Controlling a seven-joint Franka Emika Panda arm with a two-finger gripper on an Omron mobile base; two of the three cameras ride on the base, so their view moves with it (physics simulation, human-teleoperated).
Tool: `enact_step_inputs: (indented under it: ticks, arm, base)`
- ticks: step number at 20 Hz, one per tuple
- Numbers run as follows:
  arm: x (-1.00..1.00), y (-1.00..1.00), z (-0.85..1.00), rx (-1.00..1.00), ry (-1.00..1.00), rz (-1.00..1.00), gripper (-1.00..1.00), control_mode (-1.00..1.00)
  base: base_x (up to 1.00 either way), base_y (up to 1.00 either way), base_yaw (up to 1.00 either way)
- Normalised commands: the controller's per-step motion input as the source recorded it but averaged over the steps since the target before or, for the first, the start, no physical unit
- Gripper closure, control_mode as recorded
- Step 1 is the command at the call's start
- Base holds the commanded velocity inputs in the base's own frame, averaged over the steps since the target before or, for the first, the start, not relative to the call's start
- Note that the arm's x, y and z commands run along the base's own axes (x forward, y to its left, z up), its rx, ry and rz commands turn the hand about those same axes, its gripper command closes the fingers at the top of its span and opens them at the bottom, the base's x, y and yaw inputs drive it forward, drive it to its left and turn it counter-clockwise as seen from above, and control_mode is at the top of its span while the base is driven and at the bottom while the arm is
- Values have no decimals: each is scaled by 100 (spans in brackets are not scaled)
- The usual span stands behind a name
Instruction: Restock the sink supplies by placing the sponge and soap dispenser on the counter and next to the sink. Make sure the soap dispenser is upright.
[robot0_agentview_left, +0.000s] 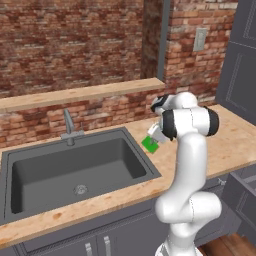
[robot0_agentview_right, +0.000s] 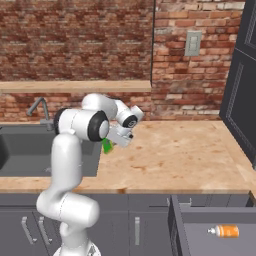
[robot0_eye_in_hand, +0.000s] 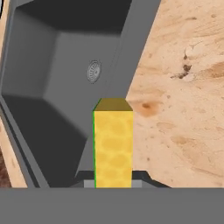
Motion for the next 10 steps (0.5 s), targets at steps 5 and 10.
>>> enact_step_inputs:
  ticks: [5,10]
  arm:
    - [33,0,-25,0,1,-3,100,-100]
    - [17,-7,-27,-5,0,-5,100,-100]
  base:
    - [0,0,0]
    - [0,0,0]
